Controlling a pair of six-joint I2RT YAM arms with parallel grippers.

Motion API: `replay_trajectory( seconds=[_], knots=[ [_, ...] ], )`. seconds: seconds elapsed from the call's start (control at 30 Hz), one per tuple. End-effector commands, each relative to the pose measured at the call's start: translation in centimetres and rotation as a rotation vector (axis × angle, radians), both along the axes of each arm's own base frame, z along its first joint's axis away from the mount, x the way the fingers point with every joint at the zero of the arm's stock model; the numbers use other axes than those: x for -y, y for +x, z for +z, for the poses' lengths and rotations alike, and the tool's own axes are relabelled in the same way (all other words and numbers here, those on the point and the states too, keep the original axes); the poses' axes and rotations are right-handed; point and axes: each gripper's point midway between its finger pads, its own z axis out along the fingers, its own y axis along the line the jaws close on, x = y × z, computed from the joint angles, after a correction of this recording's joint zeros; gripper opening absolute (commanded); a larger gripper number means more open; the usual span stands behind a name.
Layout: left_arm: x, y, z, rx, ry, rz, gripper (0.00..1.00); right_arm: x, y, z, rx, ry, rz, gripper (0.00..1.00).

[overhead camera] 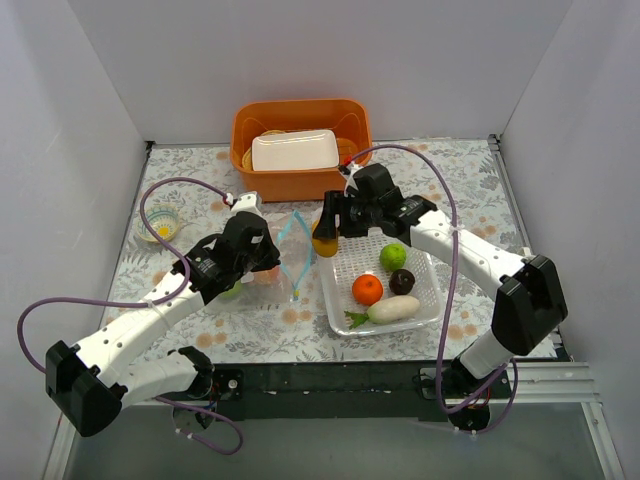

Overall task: Place the food in the zip-top bag and seal the zipper
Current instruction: Place the fake fruit in the zipper food storage bag.

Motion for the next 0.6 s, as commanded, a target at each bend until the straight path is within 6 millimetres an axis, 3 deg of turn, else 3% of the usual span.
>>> replay_trajectory(
  seconds=[0.0, 0.27, 0.57],
  knots=[
    [0.5, 0.3, 1.5, 0.027, -0.029, -0.01, 0.0, -2.6, 0.4, 2.8, 0.049, 0.092, 0.038, 0.46],
    [0.5, 0.3, 1.7, 0.029, -0.035, -0.01, 0.0, -5.4, -0.6, 3.1, 0.042, 0.131, 0.097, 0.46],
    [0.2, 0.1, 2.8, 0.046, -0.046, 0.0, 0.0, -8.3, -1.4, 1.5, 0.006, 0.117, 0.153, 0.49]
  ],
)
